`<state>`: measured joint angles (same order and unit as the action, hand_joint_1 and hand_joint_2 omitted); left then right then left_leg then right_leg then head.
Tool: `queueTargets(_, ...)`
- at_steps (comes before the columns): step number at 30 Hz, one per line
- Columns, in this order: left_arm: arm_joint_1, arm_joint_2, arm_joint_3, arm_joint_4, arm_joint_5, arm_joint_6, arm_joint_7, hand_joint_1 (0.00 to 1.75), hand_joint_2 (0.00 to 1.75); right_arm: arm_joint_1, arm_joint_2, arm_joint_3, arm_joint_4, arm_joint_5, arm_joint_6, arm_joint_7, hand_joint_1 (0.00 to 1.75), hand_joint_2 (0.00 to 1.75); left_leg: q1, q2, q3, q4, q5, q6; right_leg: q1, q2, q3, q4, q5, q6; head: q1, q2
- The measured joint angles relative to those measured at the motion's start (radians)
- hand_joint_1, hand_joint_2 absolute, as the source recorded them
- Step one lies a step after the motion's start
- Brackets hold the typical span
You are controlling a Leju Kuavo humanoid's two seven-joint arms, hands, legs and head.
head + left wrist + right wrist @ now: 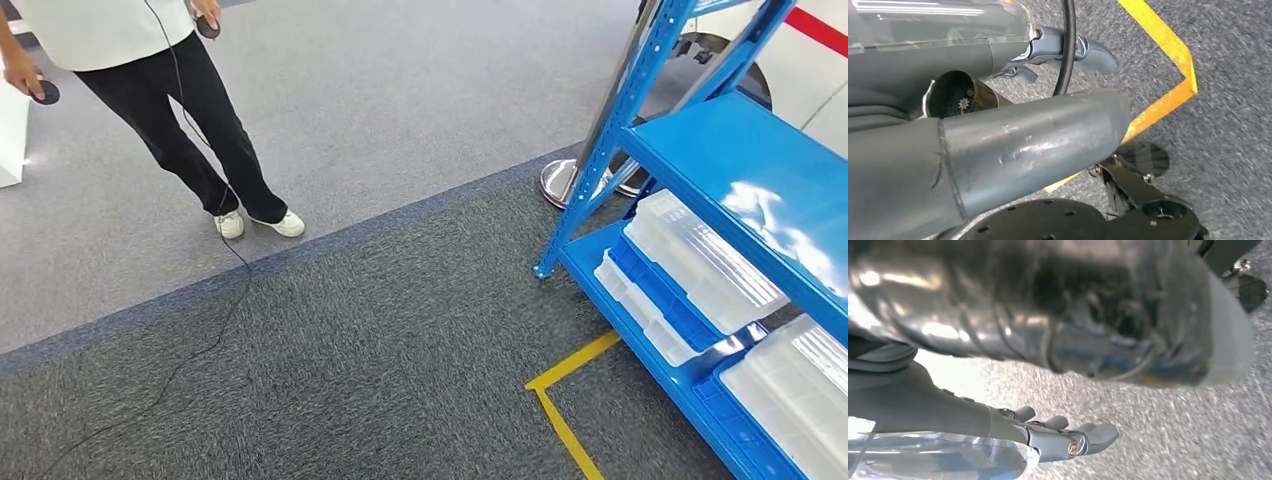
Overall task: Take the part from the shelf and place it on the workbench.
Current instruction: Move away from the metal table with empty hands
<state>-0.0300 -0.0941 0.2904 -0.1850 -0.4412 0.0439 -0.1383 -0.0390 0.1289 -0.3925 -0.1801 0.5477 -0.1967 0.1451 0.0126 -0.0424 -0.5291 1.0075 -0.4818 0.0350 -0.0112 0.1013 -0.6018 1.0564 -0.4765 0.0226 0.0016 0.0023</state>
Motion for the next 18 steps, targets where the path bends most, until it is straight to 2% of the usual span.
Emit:
queueTargets(2,0.003,-0.001,0.000,0.000,0.000,0.000,-0.002,0.00,0.00,-0.001,0.000,0.000,0.000,0.001,0.000,-0.001,0.00,0.00,-0.001,0.030,0.000,-0.006,0.004,0.010,0.003,-0.063,-0.048,0.099,-0.059,0.004,0.002,0.000)
queueTargets(3,0.004,-0.001,0.000,0.000,-0.001,0.000,-0.002,0.00,0.00,-0.002,0.000,0.000,0.000,0.001,0.000,-0.001,0.00,0.00,-0.003,0.045,0.000,-0.006,0.004,0.012,0.002,-0.081,-0.080,0.167,-0.091,0.007,0.003,0.000)
queueTargets(4,0.006,-0.002,0.000,0.000,-0.001,-0.001,-0.002,0.00,0.00,-0.002,0.000,0.000,0.000,0.002,0.000,-0.001,0.00,0.00,-0.005,0.060,0.000,-0.006,0.002,0.013,0.001,-0.090,-0.106,0.223,-0.112,0.010,0.002,0.000)
queueTargets(5,0.007,-0.002,0.000,0.000,-0.001,-0.001,-0.002,0.00,0.00,-0.001,0.000,0.000,0.000,0.002,0.000,-0.001,0.00,0.00,-0.007,0.075,0.000,-0.005,0.001,0.013,-0.001,-0.094,-0.118,0.250,-0.114,0.012,0.002,0.000)
queueTargets(6,0.006,-0.002,0.000,0.000,-0.001,-0.002,-0.002,0.00,0.00,-0.001,0.000,0.000,0.000,0.002,0.000,-0.001,0.00,0.00,-0.007,0.089,0.001,-0.004,-0.001,0.012,-0.002,-0.099,-0.108,0.235,-0.096,0.013,0.003,0.000)
queueTargets(7,0.005,-0.003,0.000,0.000,-0.001,-0.002,-0.003,0.00,0.00,0.000,0.000,0.000,0.000,0.003,0.000,-0.001,0.00,0.00,-0.007,0.100,0.002,-0.003,-0.004,0.010,-0.002,-0.106,-0.078,0.183,-0.065,0.012,0.003,0.000)
queueTargets(9,0.004,-0.004,0.000,0.000,0.000,-0.003,-0.003,0.00,0.00,-0.001,0.000,0.000,0.000,0.004,0.000,-0.001,0.00,0.00,-0.010,0.121,0.008,0.000,-0.010,0.003,0.003,-0.144,-0.001,0.042,-0.010,0.004,0.003,0.000)
queueTargets(10,0.003,-0.004,0.000,0.000,0.002,-0.003,-0.003,0.00,0.00,-0.002,0.000,0.000,0.000,0.005,0.000,-0.001,0.00,0.00,-0.012,0.129,0.011,0.001,-0.014,-0.002,0.007,-0.156,0.022,-0.004,0.003,-0.002,0.002,0.000)
queueTargets(11,0.003,-0.005,0.000,0.000,0.004,-0.003,-0.003,0.00,0.00,-0.003,0.000,0.000,0.000,0.005,0.000,-0.001,0.00,0.00,-0.014,0.137,0.014,0.001,-0.016,-0.008,0.010,-0.163,0.033,-0.026,0.005,-0.008,0.002,0.000)
queueTargets(13,-0.001,-0.005,0.001,0.000,0.010,-0.003,-0.001,0.00,0.00,-0.003,0.000,0.000,0.000,0.006,0.000,-0.001,0.00,0.00,-0.015,0.151,0.019,0.000,-0.020,-0.017,0.012,-0.146,0.031,-0.030,0.007,-0.018,0.002,0.000)
queueTargets(14,-0.003,-0.005,0.001,0.000,0.012,-0.005,0.000,0.00,0.00,-0.001,0.000,0.000,0.000,0.006,-0.001,-0.001,0.00,0.00,-0.014,0.146,0.021,0.004,-0.025,-0.022,0.009,-0.137,0.033,-0.034,0.010,-0.023,0.002,0.000)
queueTargets(16,-0.004,-0.005,0.002,0.000,0.015,-0.009,0.003,0.00,0.00,-0.002,0.000,0.000,0.000,0.006,-0.004,-0.005,0.00,0.00,-0.011,0.108,0.004,0.053,-0.063,-0.033,0.002,-0.118,0.035,-0.042,0.016,-0.035,0.001,0.000)
queueTargets(17,-0.003,-0.005,0.002,0.000,0.017,-0.011,0.005,0.00,0.00,-0.003,0.000,0.000,0.000,0.006,-0.005,-0.008,0.00,0.00,-0.009,0.082,-0.021,0.108,-0.096,-0.035,0.001,-0.109,0.035,-0.042,0.017,-0.038,0.001,0.000)
queueTargets(18,-0.002,-0.006,0.004,0.000,0.018,-0.012,0.006,0.00,0.00,-0.004,0.000,-0.001,0.000,0.006,-0.006,-0.011,0.00,0.00,-0.008,0.065,-0.052,0.174,-0.130,-0.037,0.001,-0.098,0.033,-0.041,0.018,-0.041,0.001,0.000)
